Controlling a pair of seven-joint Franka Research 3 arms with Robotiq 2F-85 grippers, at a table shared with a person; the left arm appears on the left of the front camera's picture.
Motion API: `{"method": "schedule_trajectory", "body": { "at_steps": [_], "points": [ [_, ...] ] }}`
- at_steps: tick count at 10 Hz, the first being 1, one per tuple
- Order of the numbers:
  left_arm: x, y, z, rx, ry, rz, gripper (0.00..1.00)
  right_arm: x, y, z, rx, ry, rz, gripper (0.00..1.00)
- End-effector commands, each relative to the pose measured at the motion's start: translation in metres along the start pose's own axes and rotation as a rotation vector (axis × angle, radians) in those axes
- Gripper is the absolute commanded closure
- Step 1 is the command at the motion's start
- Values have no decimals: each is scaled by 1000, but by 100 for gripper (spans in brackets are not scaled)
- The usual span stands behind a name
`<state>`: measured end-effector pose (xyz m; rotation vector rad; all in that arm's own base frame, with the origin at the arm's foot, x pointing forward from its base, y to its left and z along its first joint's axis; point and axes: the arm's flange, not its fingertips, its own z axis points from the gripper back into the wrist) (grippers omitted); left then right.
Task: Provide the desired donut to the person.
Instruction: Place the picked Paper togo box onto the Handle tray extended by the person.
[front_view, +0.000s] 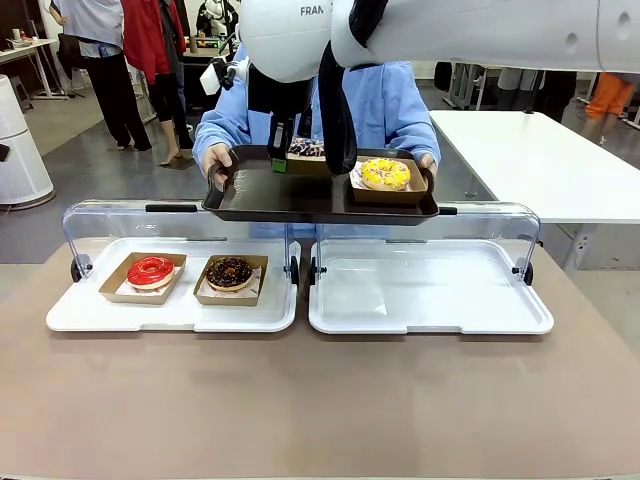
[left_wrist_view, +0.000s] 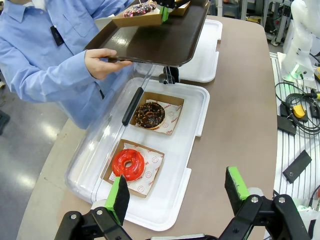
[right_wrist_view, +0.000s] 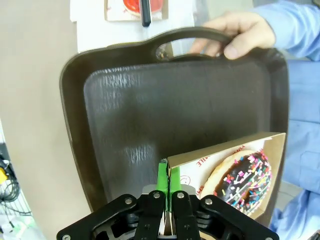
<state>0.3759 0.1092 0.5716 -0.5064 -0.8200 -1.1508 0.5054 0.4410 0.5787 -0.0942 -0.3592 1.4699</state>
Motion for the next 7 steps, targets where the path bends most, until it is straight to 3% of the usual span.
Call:
{"method": "schedule_trajectory", "body": {
  "at_steps": [1,6,7],
  "points": [
    [0,0,0,-2,-16,4,0,17,-8,-11,-8,-9,-62,98],
    [0,0,0,-2,-16,4,0,34,-17,-36,4,-22,-56,98],
    [0,0,0,-2,-16,4,0,34,-16,-37,6,-25,-38,84]
  ]
}}
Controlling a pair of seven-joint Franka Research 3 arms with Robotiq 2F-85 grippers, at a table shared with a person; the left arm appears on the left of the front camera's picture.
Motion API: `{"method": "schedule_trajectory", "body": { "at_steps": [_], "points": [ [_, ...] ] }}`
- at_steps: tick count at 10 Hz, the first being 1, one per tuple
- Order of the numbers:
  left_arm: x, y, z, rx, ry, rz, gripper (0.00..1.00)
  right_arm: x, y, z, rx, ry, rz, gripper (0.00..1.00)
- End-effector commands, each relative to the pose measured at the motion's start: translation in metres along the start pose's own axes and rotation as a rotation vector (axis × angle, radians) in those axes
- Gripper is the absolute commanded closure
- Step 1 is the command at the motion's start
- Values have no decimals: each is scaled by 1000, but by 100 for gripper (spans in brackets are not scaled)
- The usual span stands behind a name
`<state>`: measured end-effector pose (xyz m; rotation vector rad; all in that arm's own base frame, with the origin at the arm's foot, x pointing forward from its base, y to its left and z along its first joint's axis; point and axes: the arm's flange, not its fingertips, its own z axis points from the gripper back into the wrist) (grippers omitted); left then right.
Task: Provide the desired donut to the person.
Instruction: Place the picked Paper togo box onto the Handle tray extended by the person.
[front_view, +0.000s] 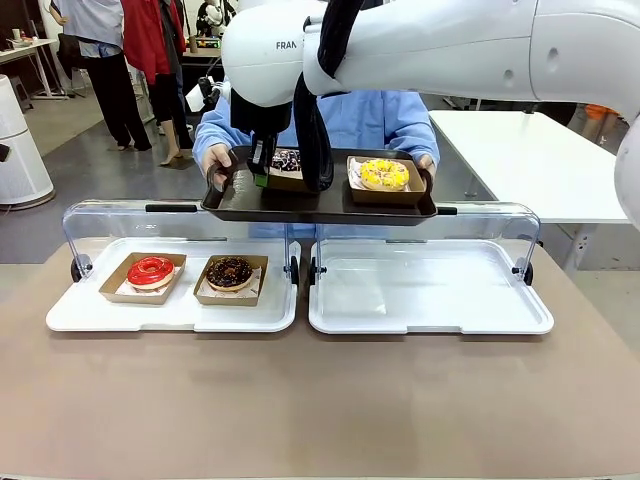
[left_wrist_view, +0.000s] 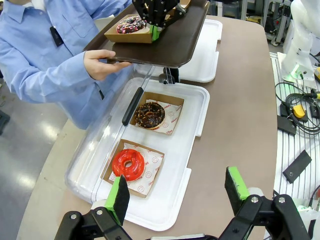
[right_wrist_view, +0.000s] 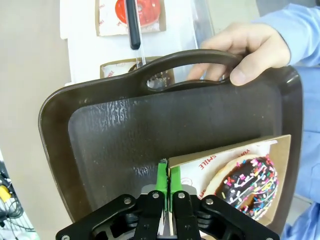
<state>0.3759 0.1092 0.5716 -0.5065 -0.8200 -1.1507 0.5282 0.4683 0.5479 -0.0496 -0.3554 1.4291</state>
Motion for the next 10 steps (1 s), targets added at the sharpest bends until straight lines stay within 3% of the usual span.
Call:
{"method": "schedule_trajectory", "body": {
  "at_steps": [1,2,3,6,10],
  "points": [
    [0,0,0,-2,-16,4,0,12,-3,4,-25,-9,16,38],
    [0,0,0,-2,-16,4,0,13,-1,6,-31,-9,22,24],
    [0,0,0,-2,-16,4,0,14,0,6,-32,-6,25,0],
    [0,0,0,-2,-16,4,0,14,1,6,-15,-5,33,3],
    [0,0,0,-2,-16,4,0,19,16,22,23,21,79,0]
  ]
}}
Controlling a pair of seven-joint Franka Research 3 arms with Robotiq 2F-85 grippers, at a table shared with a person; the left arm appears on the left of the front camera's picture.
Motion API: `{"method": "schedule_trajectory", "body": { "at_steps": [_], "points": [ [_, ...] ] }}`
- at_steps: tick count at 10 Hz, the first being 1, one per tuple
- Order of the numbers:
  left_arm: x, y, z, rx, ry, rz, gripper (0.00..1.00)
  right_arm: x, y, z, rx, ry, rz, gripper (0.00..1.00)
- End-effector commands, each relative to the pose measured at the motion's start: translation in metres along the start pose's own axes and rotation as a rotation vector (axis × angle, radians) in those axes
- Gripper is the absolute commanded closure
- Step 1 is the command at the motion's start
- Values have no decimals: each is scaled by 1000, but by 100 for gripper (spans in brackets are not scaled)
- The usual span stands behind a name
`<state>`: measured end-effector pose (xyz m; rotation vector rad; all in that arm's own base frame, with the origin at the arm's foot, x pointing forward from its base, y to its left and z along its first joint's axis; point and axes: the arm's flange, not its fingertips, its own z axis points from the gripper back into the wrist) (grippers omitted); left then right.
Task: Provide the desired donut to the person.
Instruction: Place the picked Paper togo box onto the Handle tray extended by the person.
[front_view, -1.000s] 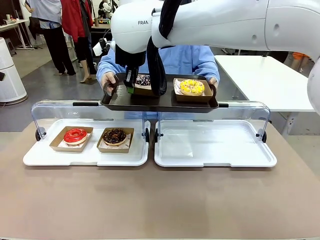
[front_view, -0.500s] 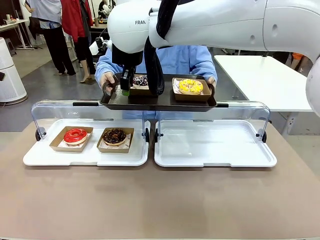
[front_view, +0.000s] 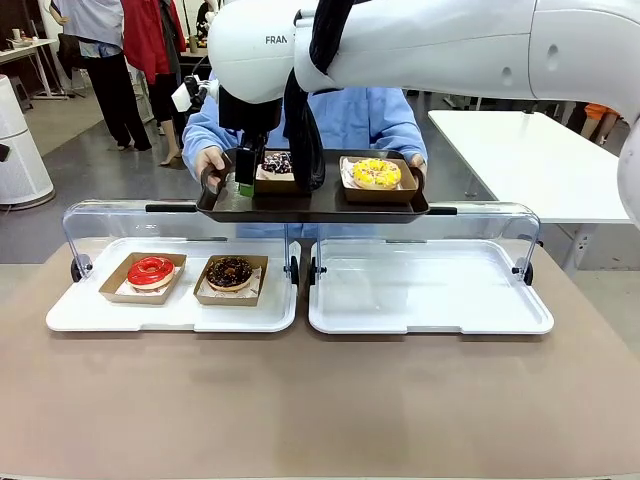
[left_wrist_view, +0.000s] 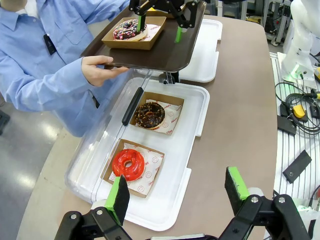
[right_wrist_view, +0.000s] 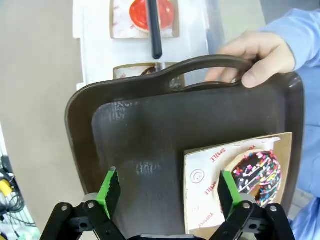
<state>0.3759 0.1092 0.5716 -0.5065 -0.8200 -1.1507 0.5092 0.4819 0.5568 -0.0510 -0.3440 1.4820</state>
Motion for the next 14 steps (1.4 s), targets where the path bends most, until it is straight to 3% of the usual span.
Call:
{"method": "schedule_trajectory", "body": {
  "at_steps": [1,3,6,10,14],
  "points": [
    [0,0,0,-2,-16,4,0,7,1,13,26,24,41,0],
    [0,0,0,-2,-16,4,0,9,8,17,51,47,57,0],
    [0,0,0,-2,-16,4,0,2,39,38,49,162,105,0],
    [0,0,0,-2,-16,4,0,-47,108,47,61,187,187,0],
    [0,0,0,-2,-16,4,0,-112,125,50,53,199,82,0]
  ]
}}
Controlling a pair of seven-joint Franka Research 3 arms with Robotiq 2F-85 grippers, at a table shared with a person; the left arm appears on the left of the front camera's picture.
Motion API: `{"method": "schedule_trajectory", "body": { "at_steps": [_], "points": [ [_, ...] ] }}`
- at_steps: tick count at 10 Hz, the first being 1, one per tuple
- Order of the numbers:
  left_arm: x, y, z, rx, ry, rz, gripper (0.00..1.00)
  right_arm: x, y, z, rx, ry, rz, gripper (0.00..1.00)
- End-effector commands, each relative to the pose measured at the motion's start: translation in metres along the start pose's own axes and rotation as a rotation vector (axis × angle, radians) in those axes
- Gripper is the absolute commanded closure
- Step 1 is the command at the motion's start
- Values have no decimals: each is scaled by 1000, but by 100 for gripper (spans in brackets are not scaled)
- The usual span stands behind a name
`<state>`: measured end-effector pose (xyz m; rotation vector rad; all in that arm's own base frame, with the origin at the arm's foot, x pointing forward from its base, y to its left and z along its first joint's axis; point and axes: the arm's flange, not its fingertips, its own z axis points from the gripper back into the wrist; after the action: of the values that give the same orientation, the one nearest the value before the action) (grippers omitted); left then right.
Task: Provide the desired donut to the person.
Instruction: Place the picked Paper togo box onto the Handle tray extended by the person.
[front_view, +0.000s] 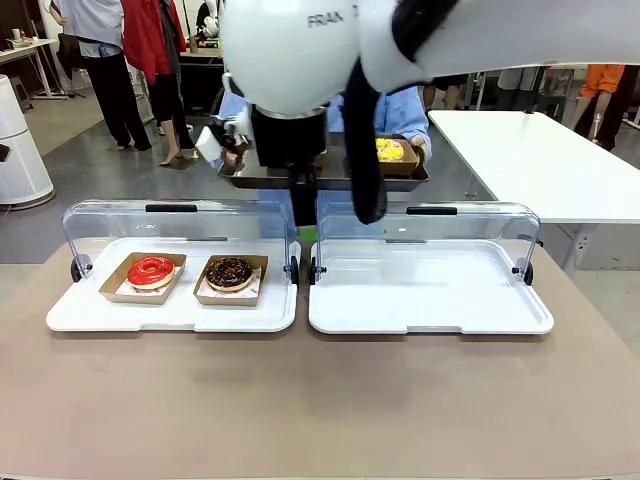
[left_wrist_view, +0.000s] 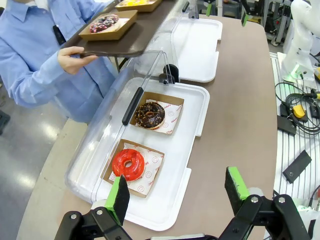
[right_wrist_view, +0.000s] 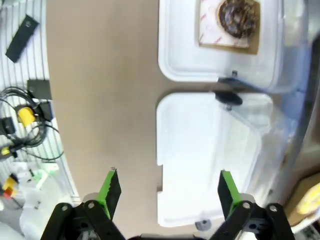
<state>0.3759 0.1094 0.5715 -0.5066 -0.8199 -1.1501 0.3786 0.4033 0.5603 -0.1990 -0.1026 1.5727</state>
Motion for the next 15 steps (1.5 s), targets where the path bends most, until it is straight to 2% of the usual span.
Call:
{"method": "schedule_trajectory", "body": {
  "at_steps": [1,4,6,7,15],
  "points": [
    [0,-1,0,-2,-16,3,0,-43,10,-11,-5,-57,-68,0],
    [0,-1,0,-2,-16,3,0,-79,2,-17,11,-20,-177,0],
    [0,-1,0,-2,-16,3,0,-77,-18,-21,8,-24,-205,0],
    [0,-1,0,-2,-16,3,0,-81,-9,-14,8,4,-165,0],
    [0,-1,0,-2,-16,3,0,-81,-9,-14,8,4,-165,0]
  ]
}}
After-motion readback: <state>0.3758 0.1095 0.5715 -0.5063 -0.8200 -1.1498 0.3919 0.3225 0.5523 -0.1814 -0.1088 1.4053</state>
